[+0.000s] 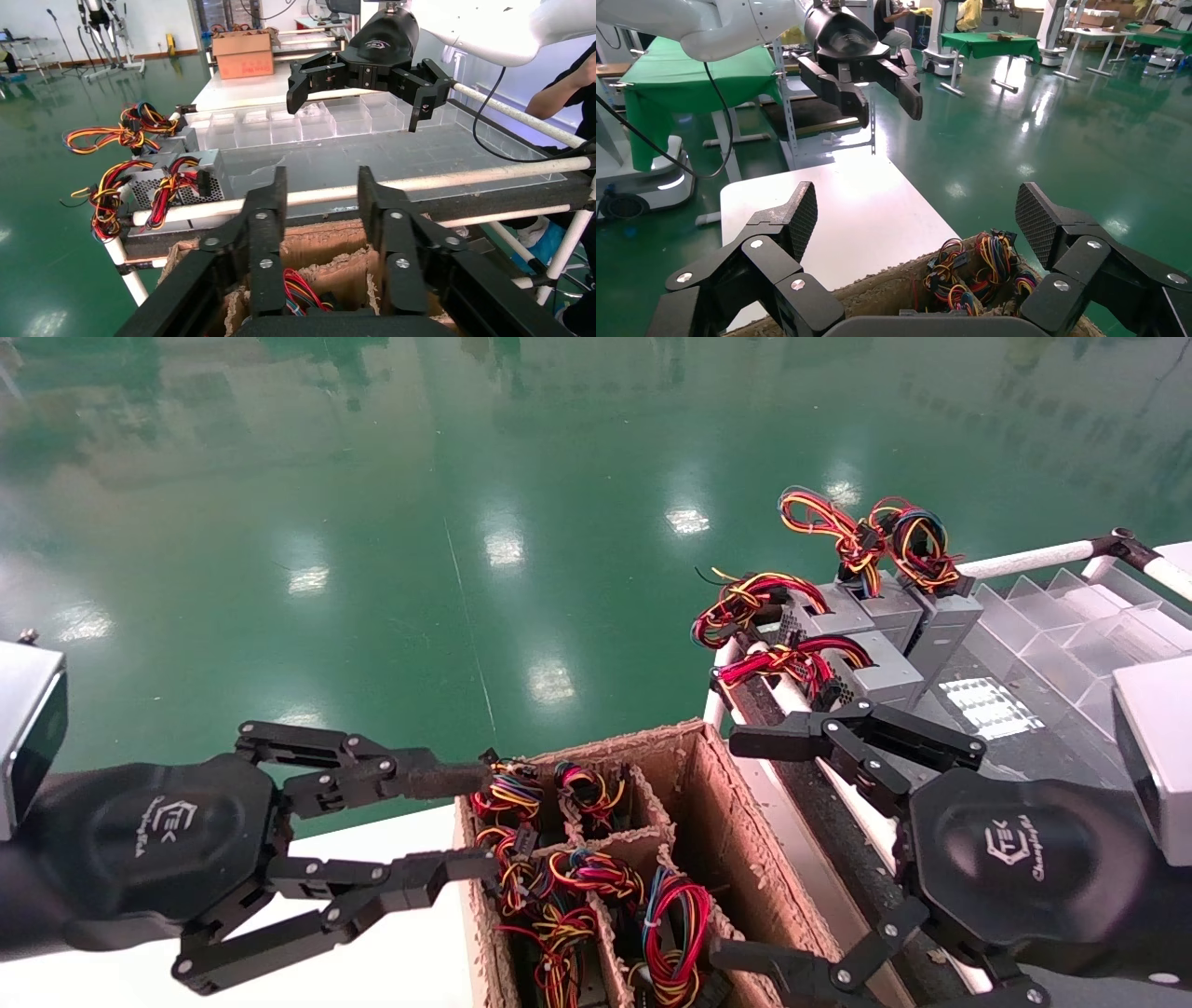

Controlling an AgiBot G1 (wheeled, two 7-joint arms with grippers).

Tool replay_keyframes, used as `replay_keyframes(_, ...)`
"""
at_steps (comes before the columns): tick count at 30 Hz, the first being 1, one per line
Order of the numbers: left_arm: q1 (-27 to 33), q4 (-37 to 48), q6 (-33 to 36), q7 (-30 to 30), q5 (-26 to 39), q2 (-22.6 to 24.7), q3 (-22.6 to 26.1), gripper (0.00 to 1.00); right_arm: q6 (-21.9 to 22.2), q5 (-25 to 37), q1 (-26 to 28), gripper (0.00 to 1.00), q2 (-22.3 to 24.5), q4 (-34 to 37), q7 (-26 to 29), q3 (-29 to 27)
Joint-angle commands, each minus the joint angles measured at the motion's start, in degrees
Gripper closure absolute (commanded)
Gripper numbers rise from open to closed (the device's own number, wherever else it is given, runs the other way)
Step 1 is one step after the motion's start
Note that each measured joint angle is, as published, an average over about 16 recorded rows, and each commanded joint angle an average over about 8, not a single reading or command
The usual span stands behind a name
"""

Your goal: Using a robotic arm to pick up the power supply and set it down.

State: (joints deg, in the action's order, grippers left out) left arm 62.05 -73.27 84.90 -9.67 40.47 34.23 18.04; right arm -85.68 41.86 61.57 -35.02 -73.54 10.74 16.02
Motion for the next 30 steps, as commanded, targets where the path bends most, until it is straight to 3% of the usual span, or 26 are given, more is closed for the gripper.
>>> replay_keyframes(1, 0.00, 0.00, 0.00, 0.00, 0.00, 0.00, 0.00, 1.00, 0.00, 0.00, 0.00, 0.00, 0.00, 0.00, 0.00, 0.00)
replay_keyframes(17, 0.00, 0.00, 0.00, 0.00, 0.00, 0.00, 0.00, 1.00, 0.00, 0.00, 0.00, 0.00, 0.00, 0.00, 0.00, 0.00)
replay_keyframes(25, 0.00, 0.01, 0.00, 0.00, 0.00, 0.00, 0.00, 0.03, 0.14, 0.19, -0.11, 0.00, 0.09, 0.24, -0.08, 0.01)
replay_keyframes(30, 0.01, 0.03, 0.01, 0.01, 0.00, 0.00, 0.01, 0.00, 0.50, 1.06, -0.53, 0.00, 0.45, 1.56, -0.48, 0.14)
